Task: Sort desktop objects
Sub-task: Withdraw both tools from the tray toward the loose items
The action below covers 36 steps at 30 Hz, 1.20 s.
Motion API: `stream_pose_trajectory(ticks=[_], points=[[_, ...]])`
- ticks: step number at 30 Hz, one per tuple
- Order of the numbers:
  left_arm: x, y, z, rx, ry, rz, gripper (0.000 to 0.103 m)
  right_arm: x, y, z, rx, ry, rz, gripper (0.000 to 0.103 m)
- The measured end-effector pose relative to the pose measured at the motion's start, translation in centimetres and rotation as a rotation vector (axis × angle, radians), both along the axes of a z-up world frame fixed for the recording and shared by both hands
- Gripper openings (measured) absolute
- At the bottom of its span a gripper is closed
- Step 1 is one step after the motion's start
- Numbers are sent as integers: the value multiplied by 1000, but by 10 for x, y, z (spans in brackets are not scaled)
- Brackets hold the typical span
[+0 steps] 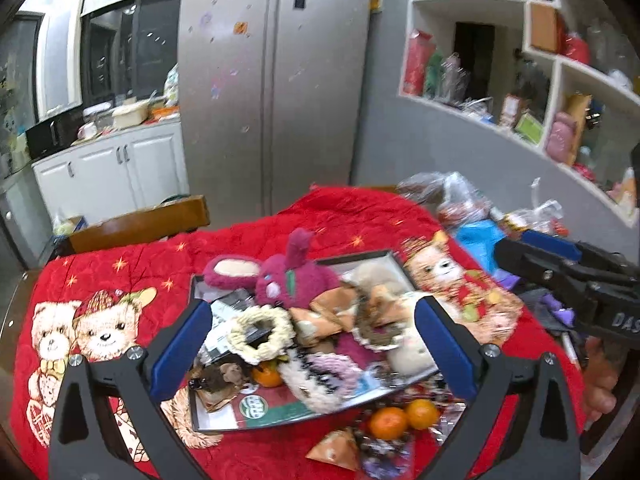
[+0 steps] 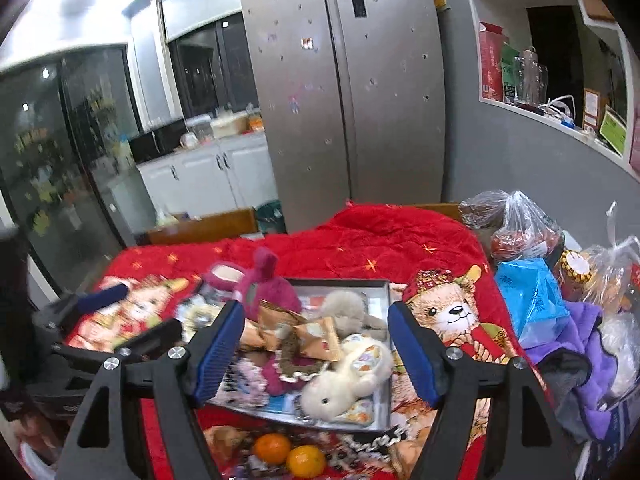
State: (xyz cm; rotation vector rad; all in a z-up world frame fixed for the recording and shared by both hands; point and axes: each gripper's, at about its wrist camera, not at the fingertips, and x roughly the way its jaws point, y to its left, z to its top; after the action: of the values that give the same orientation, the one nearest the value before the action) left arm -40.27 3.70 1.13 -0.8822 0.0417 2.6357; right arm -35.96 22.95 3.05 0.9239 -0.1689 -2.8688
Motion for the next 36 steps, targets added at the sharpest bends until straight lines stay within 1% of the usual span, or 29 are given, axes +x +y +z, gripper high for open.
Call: stream_pose_trajectory(ticks=[2,6,8,11,12,14,17,21,25,29,33,36], points=[[15,3,13,-16,34,-9,102,12,0,9,-6,16,-2,77],[40,7,30,-63,85,16,103,36,-2,25,10,67,-2,78],[48,7,33,-73,75,34,103,49,-2,33,-10,96,7,79],[55,2,32,-61,56,52,102,66,1,42,-100,128,82,81],[58,0,30,-59,52,66,102,71,3,45,-115,135,94,81],[62,-5,26,-48,49,80,102,81,5,49,-104,153,89,81],[69,-14,18,-19,39,80,102,95,9,49,-51,180,58,82],[76,-16,5,-23,30,80,102,103,14,34,10,172,8,82],[84,-6,-12,-11,36,66,102,102,16,9,73,159,-37,82],[87,8,-43,-16,18,63,102,93,22,-30,57,107,-58,82],[79,23,-75,-68,-47,60,102,82,32,-64,51,31,-80,82],[72,24,-93,-53,-97,62,102,78,43,-79,24,-10,-103,82]])
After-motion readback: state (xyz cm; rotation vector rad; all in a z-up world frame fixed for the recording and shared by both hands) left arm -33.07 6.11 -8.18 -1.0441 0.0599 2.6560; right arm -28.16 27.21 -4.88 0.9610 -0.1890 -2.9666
